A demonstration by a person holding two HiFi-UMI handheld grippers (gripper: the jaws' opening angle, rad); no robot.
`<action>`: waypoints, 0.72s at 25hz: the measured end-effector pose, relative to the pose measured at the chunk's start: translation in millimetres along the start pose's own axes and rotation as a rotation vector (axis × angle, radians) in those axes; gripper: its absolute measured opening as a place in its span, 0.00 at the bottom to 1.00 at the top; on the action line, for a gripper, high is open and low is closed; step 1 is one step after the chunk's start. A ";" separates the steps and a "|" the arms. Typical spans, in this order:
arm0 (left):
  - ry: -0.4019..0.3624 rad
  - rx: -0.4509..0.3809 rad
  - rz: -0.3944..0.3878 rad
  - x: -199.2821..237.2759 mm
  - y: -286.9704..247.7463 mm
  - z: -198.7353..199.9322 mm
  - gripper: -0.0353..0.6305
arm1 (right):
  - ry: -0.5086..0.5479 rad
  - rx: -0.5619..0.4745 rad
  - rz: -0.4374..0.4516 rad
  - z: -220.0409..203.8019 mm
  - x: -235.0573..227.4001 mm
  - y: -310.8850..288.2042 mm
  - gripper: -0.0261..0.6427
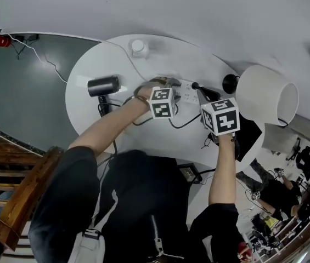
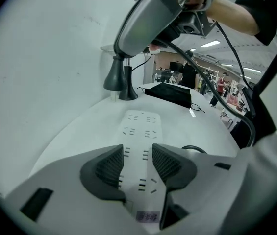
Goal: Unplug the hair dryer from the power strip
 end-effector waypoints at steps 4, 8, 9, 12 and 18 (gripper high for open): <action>0.003 0.005 0.044 0.7 3.4 -4.5 0.33 | -0.028 -0.049 -0.010 -8.0 9.8 6.0 0.08; -0.018 -0.015 0.111 -7.7 20.0 -0.6 0.33 | -0.060 -0.091 -0.020 -21.5 16.0 15.9 0.08; -0.008 -0.035 0.125 -10.7 26.1 3.0 0.32 | -0.069 -0.103 -0.022 -25.5 16.9 18.9 0.08; 0.038 -0.095 0.146 -17.9 43.7 14.1 0.30 | -0.106 -0.154 -0.019 -34.8 19.0 28.1 0.08; 0.131 -0.180 0.201 -31.6 85.8 16.5 0.12 | -0.197 -0.283 -0.020 -57.8 35.8 44.9 0.08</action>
Point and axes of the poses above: the fingertips, and each gripper's own axes: y backward along the fingers, x to its left, z out of its top, the point moved 2 cm from there along y, backward along the fingers, and after that the axes turned 11 degrees about x, right-handed, at the moved point
